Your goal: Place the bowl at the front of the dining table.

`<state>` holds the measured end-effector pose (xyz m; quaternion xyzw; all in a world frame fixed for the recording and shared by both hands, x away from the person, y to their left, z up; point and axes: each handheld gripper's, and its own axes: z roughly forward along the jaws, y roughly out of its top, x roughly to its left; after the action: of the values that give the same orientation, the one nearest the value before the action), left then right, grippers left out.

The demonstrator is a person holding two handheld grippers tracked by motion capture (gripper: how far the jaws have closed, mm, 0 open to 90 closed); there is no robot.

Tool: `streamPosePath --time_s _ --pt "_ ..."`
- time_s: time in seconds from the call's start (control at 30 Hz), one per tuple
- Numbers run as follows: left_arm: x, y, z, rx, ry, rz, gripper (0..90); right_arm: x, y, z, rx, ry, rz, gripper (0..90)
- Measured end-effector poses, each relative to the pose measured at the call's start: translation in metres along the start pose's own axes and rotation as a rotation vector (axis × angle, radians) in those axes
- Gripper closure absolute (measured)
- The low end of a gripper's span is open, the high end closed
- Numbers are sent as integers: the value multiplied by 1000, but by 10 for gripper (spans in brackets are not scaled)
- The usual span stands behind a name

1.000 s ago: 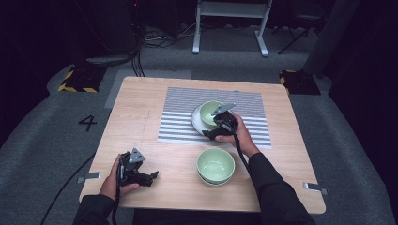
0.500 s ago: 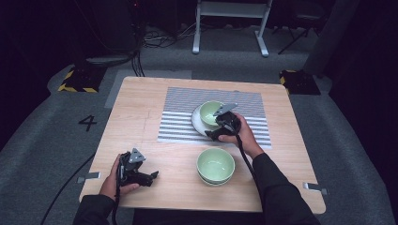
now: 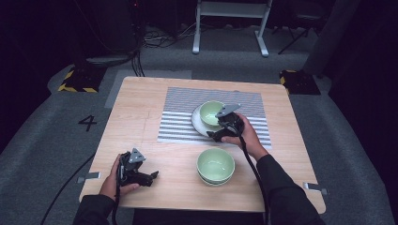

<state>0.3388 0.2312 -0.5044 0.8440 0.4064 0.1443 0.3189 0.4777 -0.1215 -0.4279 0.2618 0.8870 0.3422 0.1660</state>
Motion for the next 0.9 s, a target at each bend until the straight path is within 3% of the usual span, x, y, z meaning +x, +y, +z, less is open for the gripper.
streamPosePath --time_s 0.1,0.23,0.6,0.73,0.83,0.9 --pt "0 0 0 0 0 0 4 0 -1 -4 -8 -13 8 210" --pt "0 0 0 0 0 0 4 2 -3 -7 -10 -22 -17 211" --pt "0 0 0 0 0 0 4 9 -8 -19 -23 -17 -41 207" --pt "0 0 0 0 0 1 4 8 -11 -24 -35 -31 -41 207" --pt "0 0 0 0 0 0 4 9 -15 -27 -28 -68 -53 206" --pt "0 0 0 0 0 0 4 8 -18 -29 -26 -63 -49 205"
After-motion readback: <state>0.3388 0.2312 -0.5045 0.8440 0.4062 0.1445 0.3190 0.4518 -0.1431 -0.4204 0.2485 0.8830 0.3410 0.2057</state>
